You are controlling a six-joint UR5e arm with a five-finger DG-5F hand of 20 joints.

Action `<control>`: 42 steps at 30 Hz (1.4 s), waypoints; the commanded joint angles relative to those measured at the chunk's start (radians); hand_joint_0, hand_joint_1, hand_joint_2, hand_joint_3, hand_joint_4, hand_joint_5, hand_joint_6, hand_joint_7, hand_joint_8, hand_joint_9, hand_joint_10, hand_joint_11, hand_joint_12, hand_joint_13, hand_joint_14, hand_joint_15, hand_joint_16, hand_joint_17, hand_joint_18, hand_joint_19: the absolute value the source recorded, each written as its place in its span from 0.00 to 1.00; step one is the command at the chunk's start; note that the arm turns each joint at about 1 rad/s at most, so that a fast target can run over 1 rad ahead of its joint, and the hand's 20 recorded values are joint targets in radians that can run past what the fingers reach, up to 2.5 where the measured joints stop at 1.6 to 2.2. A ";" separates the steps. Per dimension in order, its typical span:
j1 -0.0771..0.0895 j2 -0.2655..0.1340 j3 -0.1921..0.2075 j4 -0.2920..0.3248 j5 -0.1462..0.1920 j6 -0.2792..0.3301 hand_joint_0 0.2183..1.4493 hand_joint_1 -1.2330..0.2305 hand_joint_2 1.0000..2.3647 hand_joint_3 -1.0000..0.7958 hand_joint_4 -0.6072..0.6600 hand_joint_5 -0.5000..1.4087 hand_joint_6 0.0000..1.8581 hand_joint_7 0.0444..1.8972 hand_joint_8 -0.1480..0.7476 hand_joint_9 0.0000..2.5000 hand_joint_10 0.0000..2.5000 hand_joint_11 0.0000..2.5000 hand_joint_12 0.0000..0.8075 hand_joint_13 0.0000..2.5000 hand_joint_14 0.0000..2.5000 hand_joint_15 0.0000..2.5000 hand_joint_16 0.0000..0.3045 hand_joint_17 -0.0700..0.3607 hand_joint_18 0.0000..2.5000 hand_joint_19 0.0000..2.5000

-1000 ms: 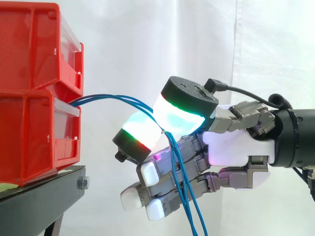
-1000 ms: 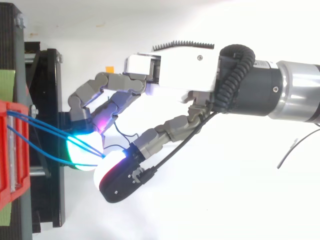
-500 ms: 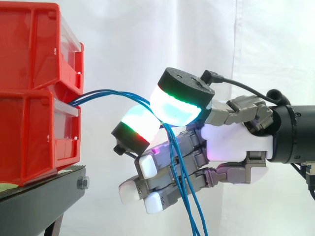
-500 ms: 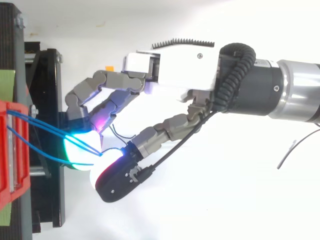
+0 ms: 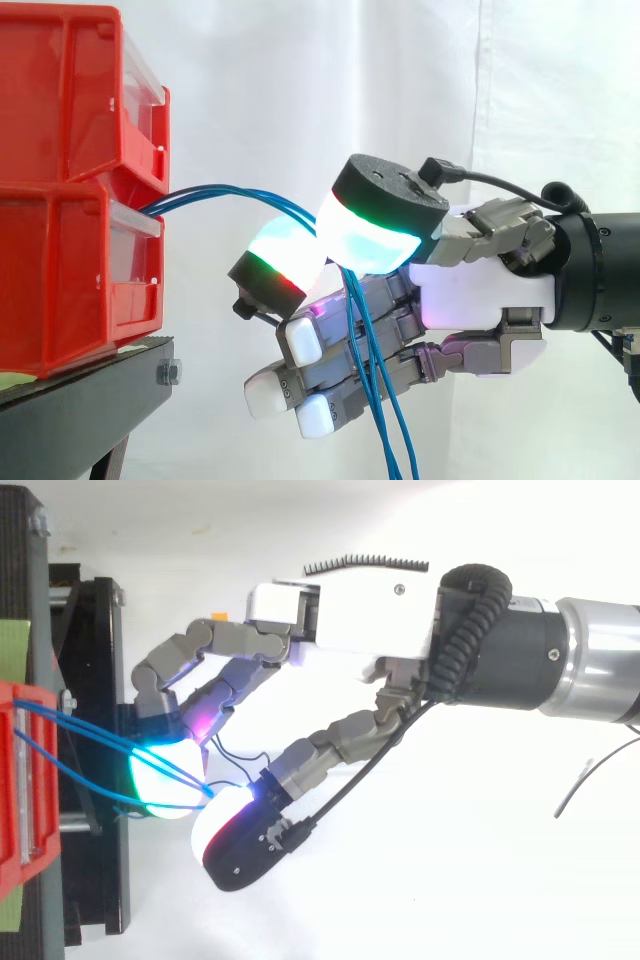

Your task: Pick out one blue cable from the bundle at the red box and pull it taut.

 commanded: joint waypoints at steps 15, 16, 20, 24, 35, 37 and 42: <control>-0.002 -0.001 0.000 0.000 0.001 0.001 0.26 0.26 0.00 0.28 0.59 0.16 0.44 0.57 0.47 0.37 0.01 0.26 0.41 0.28 0.00 0.11 0.16 0.41 0.23 0.17; -0.002 0.000 0.000 0.000 0.001 0.001 0.26 0.26 0.00 0.28 0.59 0.16 0.44 0.57 0.48 0.37 0.01 0.26 0.41 0.27 0.00 0.11 0.16 0.41 0.23 0.17; -0.002 0.000 0.000 -0.001 0.001 0.001 0.25 0.29 0.00 0.28 0.59 0.17 0.44 0.58 0.48 0.38 0.01 0.26 0.41 0.28 0.00 0.11 0.16 0.41 0.23 0.17; -0.002 0.000 0.000 -0.006 0.001 0.001 0.25 0.37 0.00 0.28 0.59 0.17 0.44 0.58 0.48 0.39 0.01 0.27 0.41 0.28 0.00 0.11 0.16 0.42 0.24 0.18; -0.002 -0.001 0.000 -0.006 0.001 0.001 0.31 0.43 0.00 0.28 0.56 0.18 0.42 0.62 0.48 0.41 0.01 0.27 0.39 0.28 0.00 0.11 0.15 0.40 0.23 0.19; -0.002 -0.001 0.000 -0.008 0.001 0.001 0.32 0.41 0.00 0.28 0.55 0.18 0.43 0.63 0.48 0.41 0.01 0.27 0.39 0.28 0.00 0.11 0.15 0.40 0.23 0.19; -0.002 0.000 0.000 -0.014 0.000 0.001 0.33 0.35 0.01 0.35 0.53 0.18 0.44 0.63 0.48 0.40 0.01 0.27 0.40 0.28 0.00 0.11 0.15 0.40 0.23 0.19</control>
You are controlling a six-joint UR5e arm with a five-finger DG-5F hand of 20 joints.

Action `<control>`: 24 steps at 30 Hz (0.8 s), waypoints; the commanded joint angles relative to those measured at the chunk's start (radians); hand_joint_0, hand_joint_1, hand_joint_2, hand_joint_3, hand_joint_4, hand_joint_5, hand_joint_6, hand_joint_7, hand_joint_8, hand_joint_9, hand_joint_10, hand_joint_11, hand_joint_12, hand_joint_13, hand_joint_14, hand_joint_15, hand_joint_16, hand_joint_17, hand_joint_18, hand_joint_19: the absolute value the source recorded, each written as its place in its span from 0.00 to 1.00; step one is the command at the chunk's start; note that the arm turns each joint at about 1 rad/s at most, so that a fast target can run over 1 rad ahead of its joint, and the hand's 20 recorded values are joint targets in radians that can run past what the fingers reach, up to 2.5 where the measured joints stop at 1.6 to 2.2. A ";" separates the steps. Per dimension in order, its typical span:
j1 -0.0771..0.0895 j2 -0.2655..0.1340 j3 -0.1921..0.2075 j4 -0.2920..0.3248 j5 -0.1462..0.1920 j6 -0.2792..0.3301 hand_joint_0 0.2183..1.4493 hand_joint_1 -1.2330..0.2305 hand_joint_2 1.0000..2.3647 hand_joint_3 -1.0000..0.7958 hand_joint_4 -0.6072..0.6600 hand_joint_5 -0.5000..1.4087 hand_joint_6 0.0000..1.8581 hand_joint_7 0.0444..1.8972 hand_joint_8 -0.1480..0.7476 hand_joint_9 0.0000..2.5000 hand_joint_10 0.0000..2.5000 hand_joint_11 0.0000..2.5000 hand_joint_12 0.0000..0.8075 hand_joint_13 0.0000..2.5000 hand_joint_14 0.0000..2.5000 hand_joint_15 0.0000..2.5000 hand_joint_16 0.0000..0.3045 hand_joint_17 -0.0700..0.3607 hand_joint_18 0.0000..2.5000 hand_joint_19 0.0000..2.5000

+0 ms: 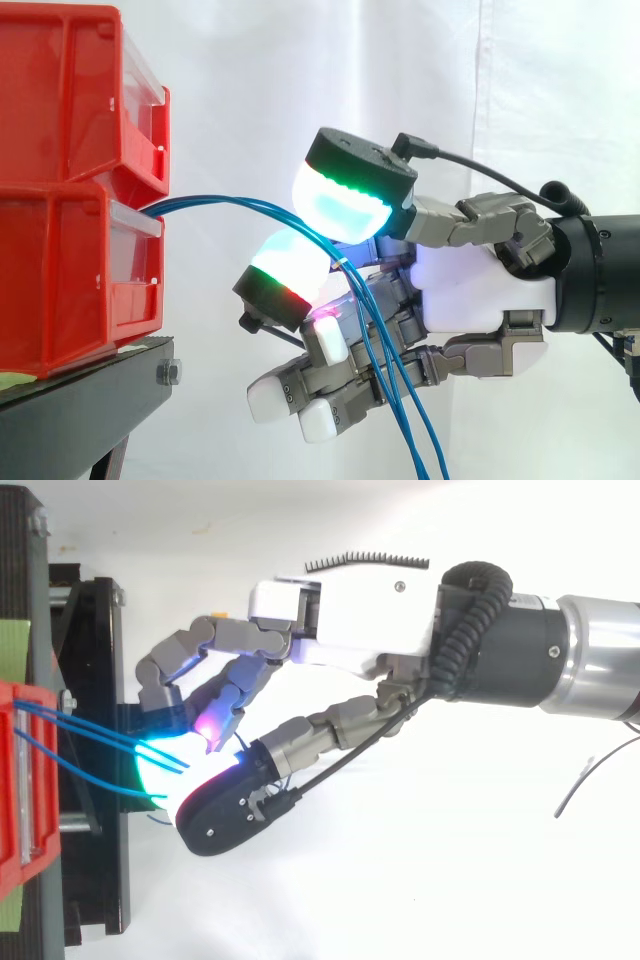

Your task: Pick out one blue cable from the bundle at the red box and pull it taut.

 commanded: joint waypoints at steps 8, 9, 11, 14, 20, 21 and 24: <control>0.000 -0.001 0.000 -0.002 0.001 0.000 0.35 0.30 0.02 0.38 0.49 0.17 0.46 0.67 0.48 0.39 0.01 0.27 0.40 0.27 0.01 0.11 0.15 0.40 0.23 0.18; -0.001 0.001 0.000 -0.003 0.001 0.000 0.35 0.29 0.01 0.38 0.49 0.17 0.46 0.66 0.48 0.39 0.01 0.27 0.40 0.27 0.00 0.11 0.15 0.40 0.23 0.18; 0.000 -0.001 -0.001 -0.003 0.001 0.000 0.37 0.28 0.01 0.37 0.48 0.17 0.46 0.65 0.47 0.38 0.01 0.27 0.40 0.27 0.00 0.11 0.15 0.41 0.23 0.18; 0.000 -0.001 0.000 -0.003 0.001 0.000 0.38 0.27 0.01 0.36 0.47 0.17 0.47 0.66 0.47 0.38 0.01 0.27 0.40 0.27 0.00 0.11 0.15 0.40 0.23 0.18; 0.000 0.001 0.000 -0.006 0.001 0.000 0.41 0.24 0.01 0.32 0.45 0.16 0.47 0.65 0.47 0.38 0.01 0.27 0.39 0.27 0.01 0.11 0.15 0.40 0.23 0.17; 0.000 -0.001 0.000 -0.006 0.001 0.000 0.41 0.24 0.00 0.31 0.45 0.16 0.47 0.65 0.47 0.38 0.01 0.27 0.39 0.27 0.00 0.11 0.15 0.40 0.23 0.17; 0.000 0.001 0.000 -0.011 0.000 0.002 0.43 0.23 0.00 0.28 0.46 0.16 0.48 0.66 0.47 0.38 0.01 0.27 0.39 0.28 0.00 0.11 0.15 0.40 0.24 0.17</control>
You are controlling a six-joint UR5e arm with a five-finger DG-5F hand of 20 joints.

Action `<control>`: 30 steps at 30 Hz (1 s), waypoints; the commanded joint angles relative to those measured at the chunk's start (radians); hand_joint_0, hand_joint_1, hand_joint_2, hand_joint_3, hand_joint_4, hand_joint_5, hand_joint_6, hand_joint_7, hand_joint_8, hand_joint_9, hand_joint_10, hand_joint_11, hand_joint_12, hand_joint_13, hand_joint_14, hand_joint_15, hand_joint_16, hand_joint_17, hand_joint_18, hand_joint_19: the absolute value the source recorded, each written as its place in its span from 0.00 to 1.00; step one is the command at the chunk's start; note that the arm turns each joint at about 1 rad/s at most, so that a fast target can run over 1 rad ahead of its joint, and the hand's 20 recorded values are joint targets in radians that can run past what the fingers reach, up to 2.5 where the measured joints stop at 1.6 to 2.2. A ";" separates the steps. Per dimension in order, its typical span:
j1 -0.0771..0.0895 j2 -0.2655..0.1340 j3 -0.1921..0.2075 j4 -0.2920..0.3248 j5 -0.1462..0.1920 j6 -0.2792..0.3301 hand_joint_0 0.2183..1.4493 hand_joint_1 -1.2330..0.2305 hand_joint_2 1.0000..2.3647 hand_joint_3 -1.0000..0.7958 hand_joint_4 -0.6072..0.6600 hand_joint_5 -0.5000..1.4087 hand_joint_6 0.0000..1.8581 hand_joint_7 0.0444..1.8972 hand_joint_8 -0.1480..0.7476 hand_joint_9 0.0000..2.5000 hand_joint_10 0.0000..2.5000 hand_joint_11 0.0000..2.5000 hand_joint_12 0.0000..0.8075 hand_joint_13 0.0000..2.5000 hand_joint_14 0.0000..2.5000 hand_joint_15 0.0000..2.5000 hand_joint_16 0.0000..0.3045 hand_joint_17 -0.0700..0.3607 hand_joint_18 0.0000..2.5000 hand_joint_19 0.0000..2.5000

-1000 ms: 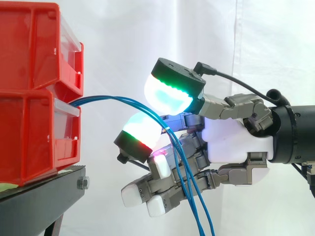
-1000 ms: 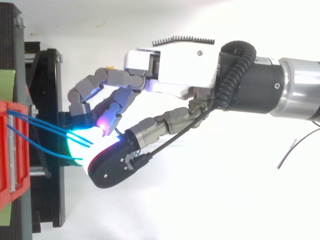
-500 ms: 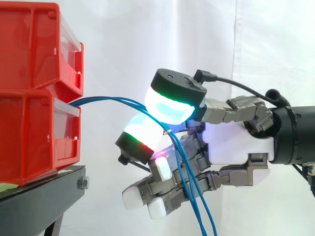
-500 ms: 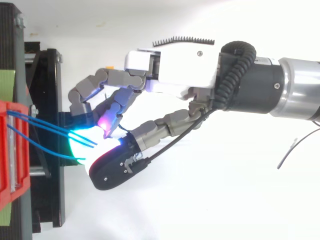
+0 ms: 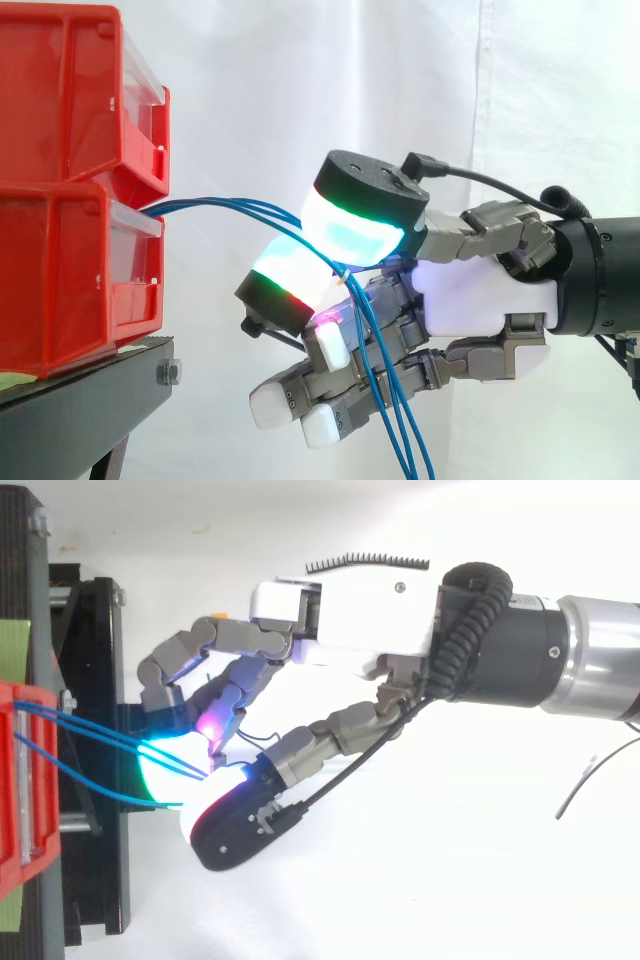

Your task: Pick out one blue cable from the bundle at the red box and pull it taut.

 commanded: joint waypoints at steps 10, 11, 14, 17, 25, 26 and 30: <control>-0.002 0.001 0.000 -0.011 -0.001 0.001 0.44 0.21 0.00 0.28 0.47 0.16 0.48 0.65 0.46 0.38 0.01 0.27 0.39 0.28 0.00 0.11 0.15 0.40 0.24 0.16; -0.002 0.001 0.000 -0.011 -0.001 0.001 0.44 0.21 0.00 0.28 0.47 0.16 0.48 0.65 0.46 0.38 0.01 0.27 0.39 0.28 0.00 0.11 0.15 0.40 0.24 0.16; -0.003 0.001 0.000 -0.011 -0.001 0.002 0.42 0.20 0.00 0.28 0.49 0.16 0.48 0.64 0.46 0.38 0.01 0.27 0.39 0.28 0.00 0.11 0.15 0.40 0.24 0.16; -0.002 -0.001 0.000 -0.013 -0.003 0.004 0.39 0.19 0.00 0.28 0.53 0.16 0.48 0.63 0.46 0.38 0.01 0.27 0.39 0.28 0.00 0.11 0.15 0.39 0.24 0.16; -0.003 0.001 0.000 -0.014 -0.003 0.006 0.25 0.38 0.00 0.28 0.57 0.17 0.46 0.60 0.48 0.41 0.01 0.27 0.40 0.29 0.00 0.11 0.16 0.41 0.24 0.18; -0.003 -0.001 0.000 -0.014 -0.003 0.006 0.25 0.39 0.00 0.28 0.57 0.17 0.46 0.60 0.48 0.41 0.01 0.27 0.40 0.29 0.01 0.11 0.16 0.41 0.24 0.18; -0.003 0.001 0.003 -0.017 -0.004 0.007 0.24 0.48 0.00 0.28 0.57 0.17 0.46 0.60 0.48 0.41 0.01 0.27 0.41 0.29 0.00 0.11 0.16 0.42 0.25 0.18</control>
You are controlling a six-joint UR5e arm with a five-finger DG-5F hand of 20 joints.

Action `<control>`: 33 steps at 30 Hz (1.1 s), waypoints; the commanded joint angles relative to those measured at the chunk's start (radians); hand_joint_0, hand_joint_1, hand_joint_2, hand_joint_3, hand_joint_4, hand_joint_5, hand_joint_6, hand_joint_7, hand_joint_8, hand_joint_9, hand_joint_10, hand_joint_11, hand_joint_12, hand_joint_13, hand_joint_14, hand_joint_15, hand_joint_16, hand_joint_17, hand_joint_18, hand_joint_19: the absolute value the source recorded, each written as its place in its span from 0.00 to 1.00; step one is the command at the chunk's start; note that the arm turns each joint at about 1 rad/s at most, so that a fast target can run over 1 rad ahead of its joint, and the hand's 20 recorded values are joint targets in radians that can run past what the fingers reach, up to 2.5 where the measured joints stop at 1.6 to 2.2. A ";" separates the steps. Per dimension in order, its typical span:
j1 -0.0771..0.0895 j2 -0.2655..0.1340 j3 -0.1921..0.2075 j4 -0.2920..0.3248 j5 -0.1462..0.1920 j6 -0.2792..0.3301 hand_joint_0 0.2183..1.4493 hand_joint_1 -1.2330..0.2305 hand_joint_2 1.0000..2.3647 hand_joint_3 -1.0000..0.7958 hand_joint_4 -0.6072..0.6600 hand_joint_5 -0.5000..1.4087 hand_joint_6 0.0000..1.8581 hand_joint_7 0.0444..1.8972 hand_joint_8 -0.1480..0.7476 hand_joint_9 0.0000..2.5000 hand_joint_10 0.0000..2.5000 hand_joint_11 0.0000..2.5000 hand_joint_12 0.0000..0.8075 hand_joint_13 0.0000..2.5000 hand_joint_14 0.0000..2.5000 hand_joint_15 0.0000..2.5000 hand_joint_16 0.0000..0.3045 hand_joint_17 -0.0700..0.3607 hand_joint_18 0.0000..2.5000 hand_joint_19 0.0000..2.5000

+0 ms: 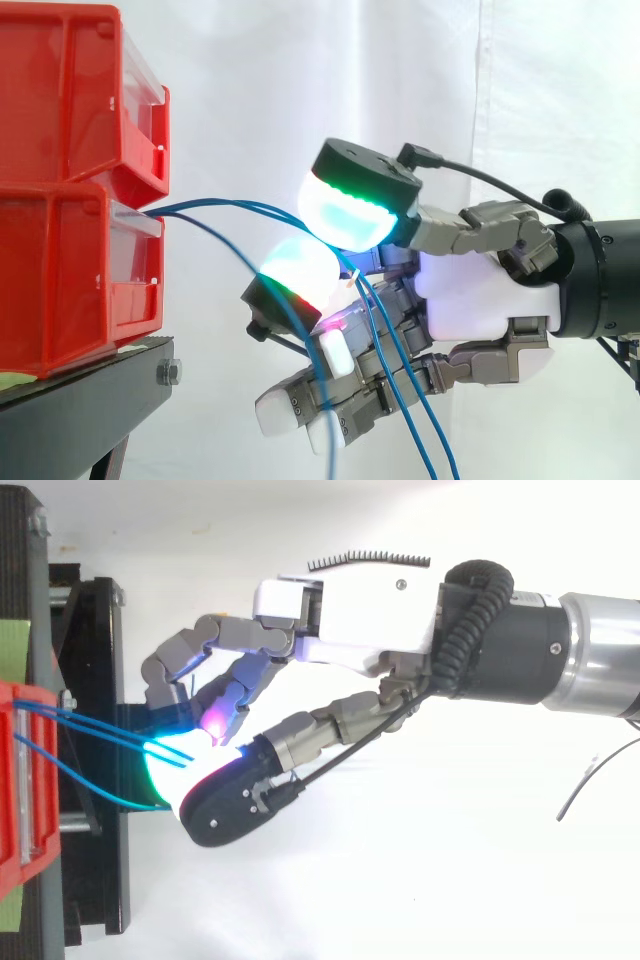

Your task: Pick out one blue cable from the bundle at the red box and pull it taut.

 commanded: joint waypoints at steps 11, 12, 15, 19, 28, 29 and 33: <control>-0.002 0.000 0.005 -0.006 -0.001 0.004 0.30 0.60 0.00 0.28 0.56 0.17 0.45 0.63 0.47 0.41 0.01 0.26 0.40 0.29 0.01 0.12 0.15 0.40 0.23 0.21; -0.002 0.000 0.005 -0.006 -0.001 0.004 0.30 0.59 0.00 0.28 0.55 0.17 0.45 0.63 0.47 0.41 0.01 0.26 0.40 0.29 0.01 0.12 0.15 0.40 0.23 0.21; -0.002 0.000 0.007 -0.008 -0.001 0.004 0.31 0.53 0.00 0.30 0.55 0.17 0.45 0.63 0.47 0.41 0.01 0.27 0.40 0.29 0.01 0.12 0.15 0.41 0.23 0.21; -0.003 0.000 0.008 -0.008 -0.002 0.004 0.31 0.48 0.01 0.35 0.56 0.17 0.45 0.65 0.48 0.40 0.01 0.27 0.40 0.28 0.01 0.13 0.15 0.41 0.22 0.21; -0.003 0.000 0.010 -0.008 -0.001 0.004 0.31 0.41 0.01 0.39 0.57 0.17 0.46 0.65 0.48 0.39 0.01 0.27 0.40 0.28 0.01 0.12 0.16 0.41 0.22 0.21; -0.003 0.000 0.010 -0.008 -0.002 0.004 0.31 0.41 0.01 0.39 0.57 0.17 0.46 0.64 0.48 0.39 0.01 0.27 0.40 0.28 0.01 0.12 0.16 0.41 0.22 0.21; -0.003 0.000 0.010 -0.008 -0.002 0.004 0.32 0.36 0.01 0.38 0.56 0.17 0.46 0.64 0.47 0.38 0.01 0.27 0.40 0.28 0.01 0.12 0.16 0.41 0.22 0.20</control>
